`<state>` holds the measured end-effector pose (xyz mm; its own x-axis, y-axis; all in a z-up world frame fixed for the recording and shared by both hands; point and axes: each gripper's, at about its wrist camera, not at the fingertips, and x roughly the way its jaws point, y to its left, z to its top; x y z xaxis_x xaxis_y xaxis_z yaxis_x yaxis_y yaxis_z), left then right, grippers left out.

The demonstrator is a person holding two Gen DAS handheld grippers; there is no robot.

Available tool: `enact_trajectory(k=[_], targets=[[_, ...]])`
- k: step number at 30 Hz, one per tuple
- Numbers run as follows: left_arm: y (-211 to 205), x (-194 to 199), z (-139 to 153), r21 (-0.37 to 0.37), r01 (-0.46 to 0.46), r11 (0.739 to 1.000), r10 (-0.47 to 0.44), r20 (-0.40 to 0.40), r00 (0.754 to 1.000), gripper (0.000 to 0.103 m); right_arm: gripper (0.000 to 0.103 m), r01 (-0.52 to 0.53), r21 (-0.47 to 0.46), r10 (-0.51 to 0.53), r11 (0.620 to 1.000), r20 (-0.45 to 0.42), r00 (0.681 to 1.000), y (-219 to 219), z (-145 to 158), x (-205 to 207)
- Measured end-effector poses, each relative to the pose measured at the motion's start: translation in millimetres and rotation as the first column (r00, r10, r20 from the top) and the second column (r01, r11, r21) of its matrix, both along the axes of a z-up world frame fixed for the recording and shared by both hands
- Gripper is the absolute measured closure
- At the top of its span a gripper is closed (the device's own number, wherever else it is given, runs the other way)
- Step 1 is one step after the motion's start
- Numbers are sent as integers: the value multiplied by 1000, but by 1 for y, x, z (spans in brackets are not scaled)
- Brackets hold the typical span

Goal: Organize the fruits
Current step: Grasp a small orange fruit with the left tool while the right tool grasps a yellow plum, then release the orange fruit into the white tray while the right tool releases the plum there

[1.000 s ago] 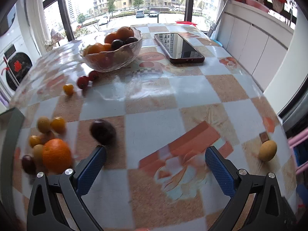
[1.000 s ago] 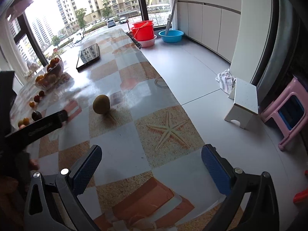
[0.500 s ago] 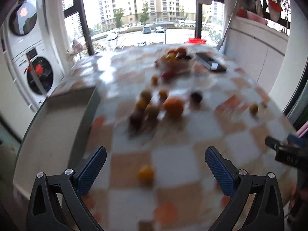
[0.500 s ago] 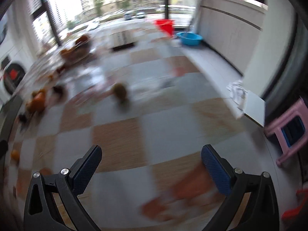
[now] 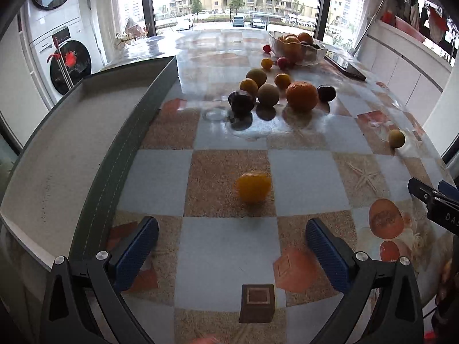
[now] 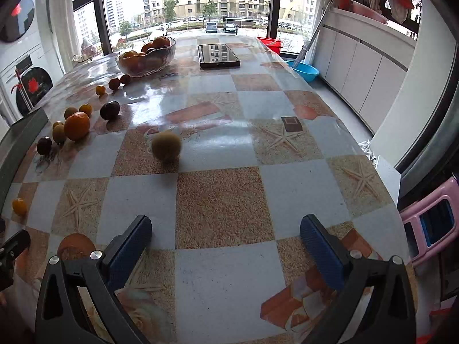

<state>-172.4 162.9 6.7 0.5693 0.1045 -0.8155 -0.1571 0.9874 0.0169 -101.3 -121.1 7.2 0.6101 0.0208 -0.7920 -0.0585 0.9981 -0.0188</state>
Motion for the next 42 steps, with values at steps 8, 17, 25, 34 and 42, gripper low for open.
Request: enact_trajectory(k=[8,17,25,34,42], targets=[[2,0,-5,-21,0,1000,0,30,1000,0,0,-2,-1,2,1000,-9,1000,0,0,0],[2,8,-3,-19,13,1000,-13,-6,1000,0,0,3,-6,-3,1000,-75,997,7,3,12],[-2,20,5,-8,37,999,-36,4,999,14,8,-144,24,145,989,-71,987,49,3,33],[3,21,7,-65,62,996,-63,-9,998,80,74,-164,106,170,981,-49,984,56,12,31],[21,6,30,-141,65,988,-59,47,997,80,74,-199,160,209,967,-49,977,56,25,21]])
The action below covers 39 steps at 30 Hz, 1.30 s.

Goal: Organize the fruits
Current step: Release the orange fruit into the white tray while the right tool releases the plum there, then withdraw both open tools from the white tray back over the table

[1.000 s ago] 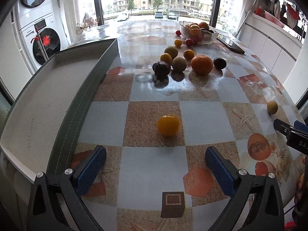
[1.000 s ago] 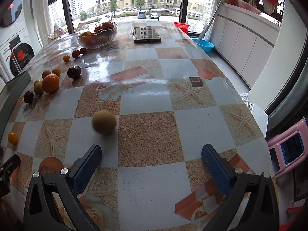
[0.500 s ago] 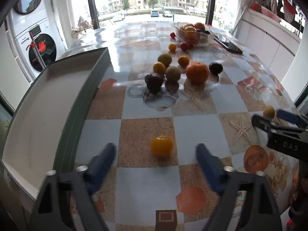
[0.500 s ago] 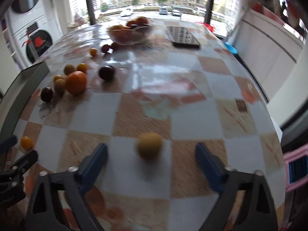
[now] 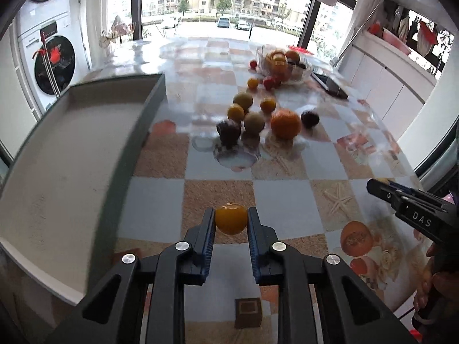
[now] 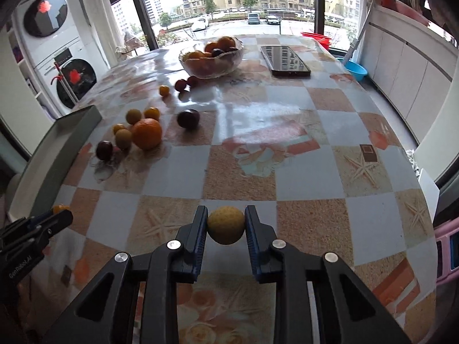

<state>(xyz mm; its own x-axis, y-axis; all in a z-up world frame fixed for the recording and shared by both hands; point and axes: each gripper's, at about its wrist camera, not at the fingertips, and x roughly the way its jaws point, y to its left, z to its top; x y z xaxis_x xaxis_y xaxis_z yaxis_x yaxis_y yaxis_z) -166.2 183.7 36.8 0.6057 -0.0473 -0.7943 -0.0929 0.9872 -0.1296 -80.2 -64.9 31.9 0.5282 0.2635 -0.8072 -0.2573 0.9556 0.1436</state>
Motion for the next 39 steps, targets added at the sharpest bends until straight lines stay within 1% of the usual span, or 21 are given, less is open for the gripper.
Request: enact_trajectory(k=[3,8,12,15,19,22,25,28,30,31,32,33,34,36,37,38,39], targets=[[10,-5,16,16,-19,1000,18,31,999,80,74,-19,14,19,1000,10,1000,8,9,-2],[34,-8,35,74,-68,995,63,67,996,80,74,-75,30,74,997,17,997,35,24,-5],[70,-13,45,107,-133,985,123,96,988,80,74,-136,34,135,990,17,991,66,34,-5],[100,-17,45,116,-192,974,182,94,979,80,74,-202,42,201,979,20,979,100,42,-6],[138,-19,36,143,-269,952,262,63,963,80,74,-302,72,302,951,9,953,154,48,-8],[158,-22,27,149,-297,943,294,42,955,80,74,-358,87,359,930,0,933,193,49,-11],[169,-23,16,156,-316,936,316,21,948,80,74,-418,97,420,903,-9,907,235,46,-16],[175,-22,7,157,-330,931,333,7,943,80,74,-465,94,469,880,-20,883,265,43,-20],[178,-21,1,158,-336,928,341,-2,940,80,74,-504,80,508,860,-47,860,285,35,-24],[179,-21,-1,163,-340,926,346,-5,938,80,70,-516,69,520,854,-61,852,291,31,-26],[180,-22,-4,172,-345,923,351,-8,936,79,55,-526,57,529,849,-74,845,295,29,-28],[181,-22,-6,178,-347,921,354,-13,935,79,47,-528,31,529,849,-84,845,298,25,-30],[183,-22,-8,180,-352,919,361,-18,932,77,40,-520,8,519,854,-83,851,298,23,-31],[188,-24,-12,179,-366,913,377,-33,926,38,33,-526,14,526,850,-74,847,294,23,-32],[190,-27,-12,180,-382,907,392,-23,920,11,25,-527,27,527,850,-66,847,291,26,-33],[191,-30,-10,181,-405,896,410,8,912,10,16,-507,7,506,862,-47,861,289,32,-32],[191,-34,-7,172,-414,894,414,36,910,10,15,-495,5,495,869,-24,869,285,39,-32]])
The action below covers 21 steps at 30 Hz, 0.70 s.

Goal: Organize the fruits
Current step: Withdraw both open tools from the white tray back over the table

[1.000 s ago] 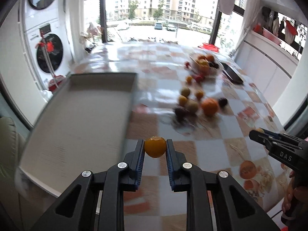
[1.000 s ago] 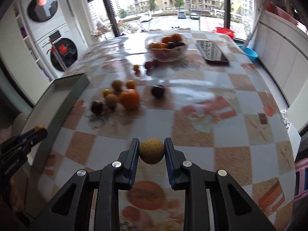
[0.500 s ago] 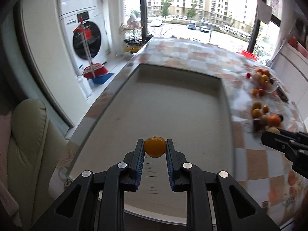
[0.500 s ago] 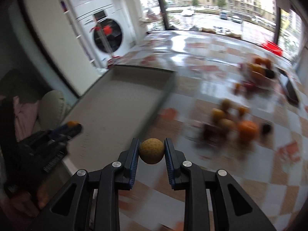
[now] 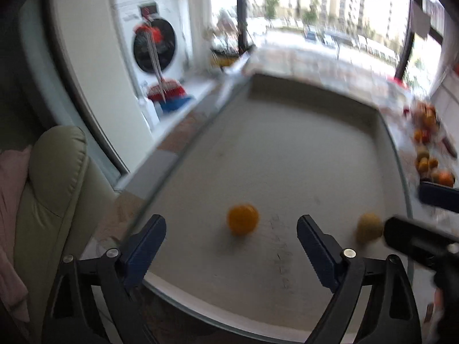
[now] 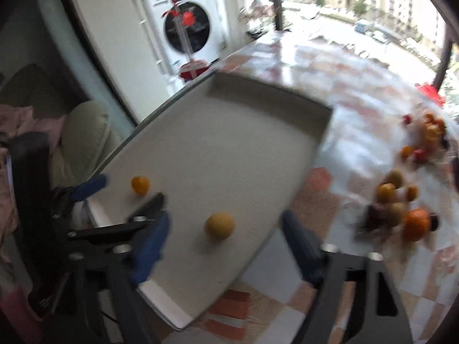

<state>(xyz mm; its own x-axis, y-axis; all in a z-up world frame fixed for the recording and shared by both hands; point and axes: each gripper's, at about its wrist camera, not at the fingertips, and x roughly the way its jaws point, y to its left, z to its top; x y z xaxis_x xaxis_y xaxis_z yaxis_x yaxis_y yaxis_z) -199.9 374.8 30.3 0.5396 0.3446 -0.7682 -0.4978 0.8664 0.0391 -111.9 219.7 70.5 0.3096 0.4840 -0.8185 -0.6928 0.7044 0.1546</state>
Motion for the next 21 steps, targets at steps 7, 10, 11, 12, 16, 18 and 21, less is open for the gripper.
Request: enact_trajectory(k=[7,10,11,12,16,18,21], targets=[[-34,2,28,10,107,994,-107,56,993,10,0,172,56,-176,984,75,982,-56,19,15],[-64,8,44,18,207,978,-208,100,973,10,0,281,57,-284,958,60,957,-98,13,22],[-81,9,50,26,260,965,-261,113,959,10,0,321,53,-324,946,54,945,-113,8,24],[-94,11,53,33,301,953,-302,121,945,10,0,354,48,-357,934,45,933,-127,5,29],[-158,22,53,52,461,886,-464,106,880,9,0,530,-36,-530,847,12,848,-191,-26,45],[-190,30,41,54,515,856,-518,64,853,9,0,592,-73,-595,802,-13,804,-220,-42,48],[-220,43,17,58,540,840,-541,-9,841,9,0,639,-110,-642,762,3,766,-247,-54,44]])
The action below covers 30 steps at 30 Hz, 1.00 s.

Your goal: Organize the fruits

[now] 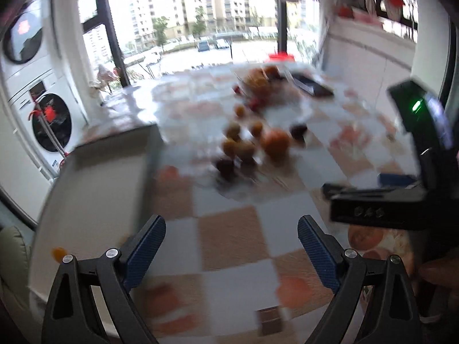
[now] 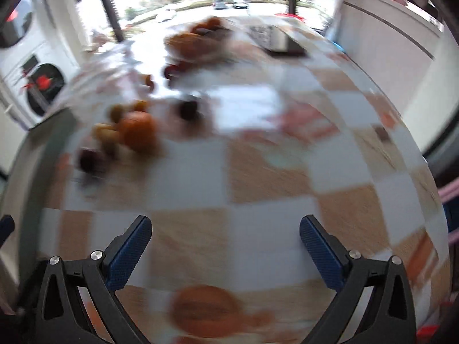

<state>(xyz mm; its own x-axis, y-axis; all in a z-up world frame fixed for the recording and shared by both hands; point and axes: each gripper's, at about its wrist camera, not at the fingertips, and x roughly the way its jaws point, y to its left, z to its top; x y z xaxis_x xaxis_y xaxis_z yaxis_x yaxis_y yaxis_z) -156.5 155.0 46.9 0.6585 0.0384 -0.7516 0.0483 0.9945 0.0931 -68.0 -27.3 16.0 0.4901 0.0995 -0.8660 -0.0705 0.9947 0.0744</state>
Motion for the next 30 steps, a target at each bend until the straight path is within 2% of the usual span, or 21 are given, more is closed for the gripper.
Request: enact_trajectory(k=[2,4,5,7,10,17,30], targets=[[-8,10,-20,25,-15,1000,17,-54,998,9,0,2,-58,0,998,23,1000,-11,-5,-2],[-5,16,-31,21,-41,999,43,-88,995,7,0,-28,-68,31,997,45,999,-15,-7,-5],[-2,15,-31,-9,-67,998,67,-63,996,6,0,-33,-64,37,997,57,998,-17,-8,-5],[7,16,-34,-35,-97,995,94,-71,993,1,0,-34,-64,39,997,76,996,-18,-8,-7],[18,15,-40,-106,-123,987,114,-83,990,1,0,-34,-65,40,997,90,995,-17,-11,-9],[17,7,-49,-109,-124,986,118,-59,991,1,0,-36,-63,42,997,95,995,-15,-9,-10],[14,5,-47,-101,-126,987,121,-57,991,1,0,-36,-63,42,997,95,995,-16,-9,-10]])
